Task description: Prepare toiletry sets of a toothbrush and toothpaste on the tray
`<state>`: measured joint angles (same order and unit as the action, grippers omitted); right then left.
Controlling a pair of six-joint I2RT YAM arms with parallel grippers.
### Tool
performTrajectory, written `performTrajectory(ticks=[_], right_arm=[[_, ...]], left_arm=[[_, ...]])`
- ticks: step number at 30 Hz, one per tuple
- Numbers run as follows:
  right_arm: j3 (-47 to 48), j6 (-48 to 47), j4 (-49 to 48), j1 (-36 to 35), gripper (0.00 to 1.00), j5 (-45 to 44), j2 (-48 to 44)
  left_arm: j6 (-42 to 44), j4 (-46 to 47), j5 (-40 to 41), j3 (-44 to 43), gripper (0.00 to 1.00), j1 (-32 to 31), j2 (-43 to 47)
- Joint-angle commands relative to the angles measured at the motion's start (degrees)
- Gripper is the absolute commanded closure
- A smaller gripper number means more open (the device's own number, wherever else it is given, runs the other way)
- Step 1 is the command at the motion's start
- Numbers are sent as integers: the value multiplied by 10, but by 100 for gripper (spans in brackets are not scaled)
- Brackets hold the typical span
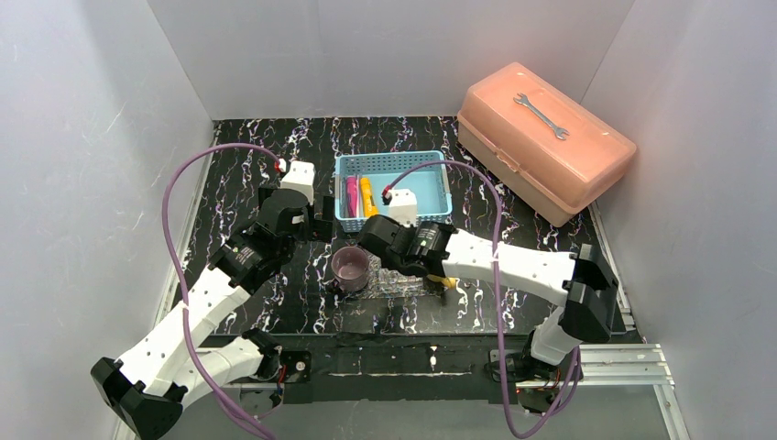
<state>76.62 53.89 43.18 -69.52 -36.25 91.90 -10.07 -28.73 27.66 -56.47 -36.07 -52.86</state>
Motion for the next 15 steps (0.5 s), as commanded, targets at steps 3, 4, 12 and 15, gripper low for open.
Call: performTrajectory(ticks=[3,4,12,15], right_arm=[[114,-90,19,-3,64,-24,4],[127,-101,23,-3,64,-27,14],[155,-187,-29,23,63,-5,25],[165,-212,-39,56,62,22,32]], left_arm=[[-2,3,12,8,2,2,1],[-2,4,13,7,2,2,1],[-2,4,14,8,2,2,3],[-2,4,14,8,2,1,-2]])
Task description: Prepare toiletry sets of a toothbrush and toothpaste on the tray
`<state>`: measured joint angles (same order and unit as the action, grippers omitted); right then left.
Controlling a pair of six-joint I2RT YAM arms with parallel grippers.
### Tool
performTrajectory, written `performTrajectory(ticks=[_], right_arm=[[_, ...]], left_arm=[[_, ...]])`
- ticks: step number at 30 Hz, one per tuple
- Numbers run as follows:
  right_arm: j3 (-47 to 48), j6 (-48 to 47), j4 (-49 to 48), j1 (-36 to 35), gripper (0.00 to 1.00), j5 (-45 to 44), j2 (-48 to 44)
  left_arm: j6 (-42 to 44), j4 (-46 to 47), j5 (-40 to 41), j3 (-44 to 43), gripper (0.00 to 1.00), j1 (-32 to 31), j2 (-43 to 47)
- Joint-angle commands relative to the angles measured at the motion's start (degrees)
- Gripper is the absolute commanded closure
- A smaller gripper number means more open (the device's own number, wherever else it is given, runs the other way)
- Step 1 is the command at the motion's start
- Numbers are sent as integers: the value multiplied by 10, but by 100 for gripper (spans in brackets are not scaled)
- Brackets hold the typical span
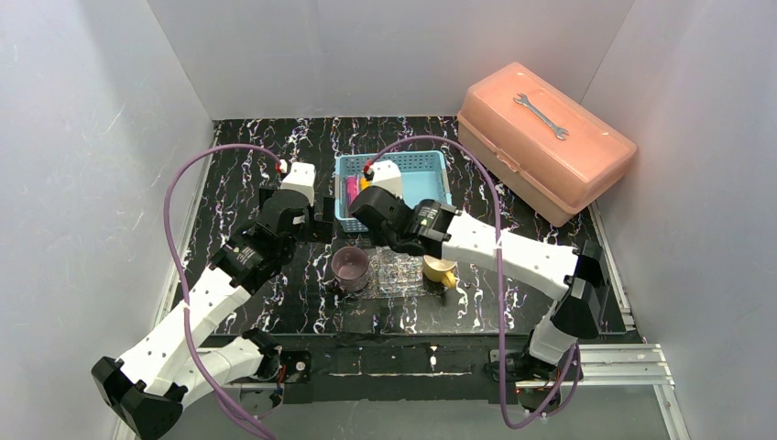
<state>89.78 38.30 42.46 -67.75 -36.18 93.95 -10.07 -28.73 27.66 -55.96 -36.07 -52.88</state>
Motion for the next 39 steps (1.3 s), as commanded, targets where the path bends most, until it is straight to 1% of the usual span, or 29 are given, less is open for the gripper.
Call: performTrajectory(ticks=[1,7,16,21,25,28,31,36,39], right_arm=[[34,-63,-39,52,62,38,13],[39,-103,-82,124,59,113,34],[94,-132,-110,189,53,183,121],[142,-147,-111,207,45,211,176],[177,-154,-107,213,37,216,220],[190,-152,-110,217,34,219,243],[195,-151,-125,222,28,223,258],[244,-155,-120,235,26,236,310],[258,-150,-128,240,25,248,334]], left_arm=[[-2,4,15,3,2,1,-2],[-3,6,25,6,2,1,4],[0,13,16,8,2,1,11],[0,14,12,8,2,1,13],[0,15,2,7,2,2,15],[0,15,-1,8,2,1,19],[0,15,-5,7,2,1,19],[0,18,-17,8,2,1,22],[0,18,-16,8,2,2,22]])
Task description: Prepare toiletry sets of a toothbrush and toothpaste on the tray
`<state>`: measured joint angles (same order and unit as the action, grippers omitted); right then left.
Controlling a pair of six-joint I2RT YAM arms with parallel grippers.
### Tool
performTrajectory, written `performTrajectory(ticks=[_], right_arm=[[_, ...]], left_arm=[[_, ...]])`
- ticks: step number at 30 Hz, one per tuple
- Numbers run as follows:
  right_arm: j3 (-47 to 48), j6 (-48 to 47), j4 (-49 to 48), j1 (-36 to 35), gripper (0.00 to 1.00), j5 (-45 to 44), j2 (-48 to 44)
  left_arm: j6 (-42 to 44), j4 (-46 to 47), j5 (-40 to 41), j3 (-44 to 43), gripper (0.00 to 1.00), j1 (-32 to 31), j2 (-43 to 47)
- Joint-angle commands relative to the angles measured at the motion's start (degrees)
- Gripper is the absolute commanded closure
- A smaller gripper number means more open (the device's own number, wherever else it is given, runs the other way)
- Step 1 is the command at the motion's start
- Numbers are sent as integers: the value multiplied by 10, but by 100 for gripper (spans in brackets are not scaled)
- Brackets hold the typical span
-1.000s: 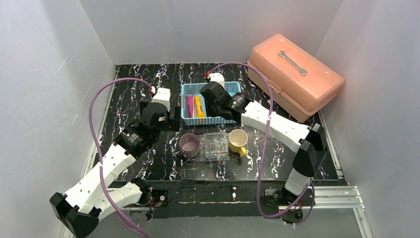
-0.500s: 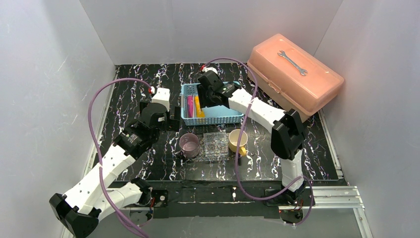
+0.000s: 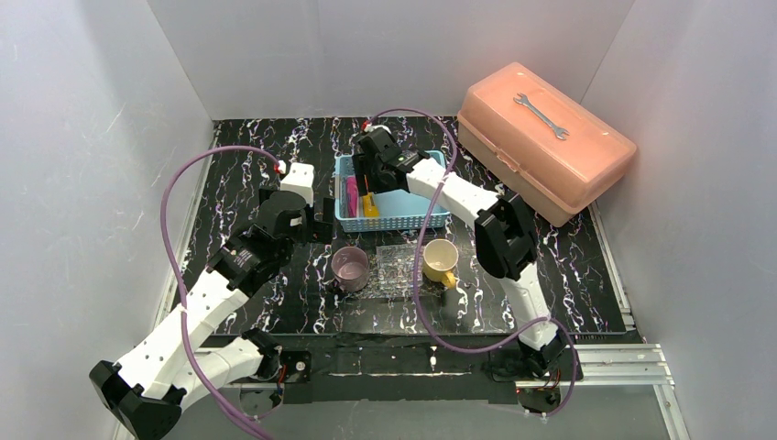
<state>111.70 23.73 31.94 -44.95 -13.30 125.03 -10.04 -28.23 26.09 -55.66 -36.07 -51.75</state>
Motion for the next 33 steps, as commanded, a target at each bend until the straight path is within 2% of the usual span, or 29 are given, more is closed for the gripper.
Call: performTrajectory(ticks=[1,11,22,33], right_arm=[[41,-2,-28,14,25,25,30],[80,12,-38,25,29,47,81],[77,20,-44,26,35,61,113],[63,27,-52,26,50,73,130]], left_arm=[[0,13,-1,5,2,1,10],[1,12,-3,4,2,1,4],[2,11,-3,3,2,1,3],[3,11,2,3,2,1,4]])
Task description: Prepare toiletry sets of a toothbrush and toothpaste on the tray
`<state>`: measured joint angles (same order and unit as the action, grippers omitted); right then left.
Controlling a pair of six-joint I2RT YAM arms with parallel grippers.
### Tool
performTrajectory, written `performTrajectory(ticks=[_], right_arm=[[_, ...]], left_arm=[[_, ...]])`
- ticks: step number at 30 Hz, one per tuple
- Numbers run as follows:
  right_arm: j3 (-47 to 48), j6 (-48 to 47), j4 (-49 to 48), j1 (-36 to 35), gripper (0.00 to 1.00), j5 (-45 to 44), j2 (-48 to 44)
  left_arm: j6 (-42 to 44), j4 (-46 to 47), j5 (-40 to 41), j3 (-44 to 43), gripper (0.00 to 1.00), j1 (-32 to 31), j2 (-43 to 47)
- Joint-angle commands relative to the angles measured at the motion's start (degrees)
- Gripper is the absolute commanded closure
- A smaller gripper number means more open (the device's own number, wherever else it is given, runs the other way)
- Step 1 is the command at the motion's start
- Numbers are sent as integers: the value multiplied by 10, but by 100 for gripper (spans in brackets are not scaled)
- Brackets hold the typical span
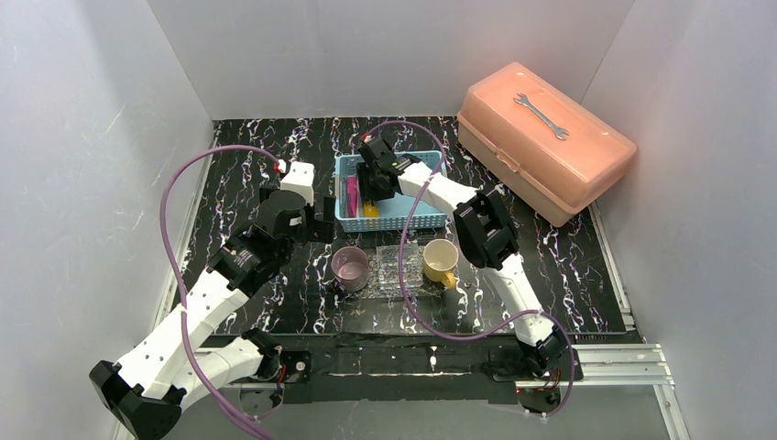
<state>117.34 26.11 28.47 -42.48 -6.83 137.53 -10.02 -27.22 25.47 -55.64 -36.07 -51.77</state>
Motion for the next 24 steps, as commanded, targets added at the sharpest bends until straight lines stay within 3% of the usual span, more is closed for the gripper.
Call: performTrajectory(ticks=[1,12,24], right_arm=[[5,3,-17,1,51,9,5],[-3,0,-22,1,84,-1,-19],[-64,-73,-70,1,86,-58,-135]], left_arm=[[3,1,10,3,2,1,3],[4,0,12,3,2,1,3],[2,1,13,4,2,1,3]])
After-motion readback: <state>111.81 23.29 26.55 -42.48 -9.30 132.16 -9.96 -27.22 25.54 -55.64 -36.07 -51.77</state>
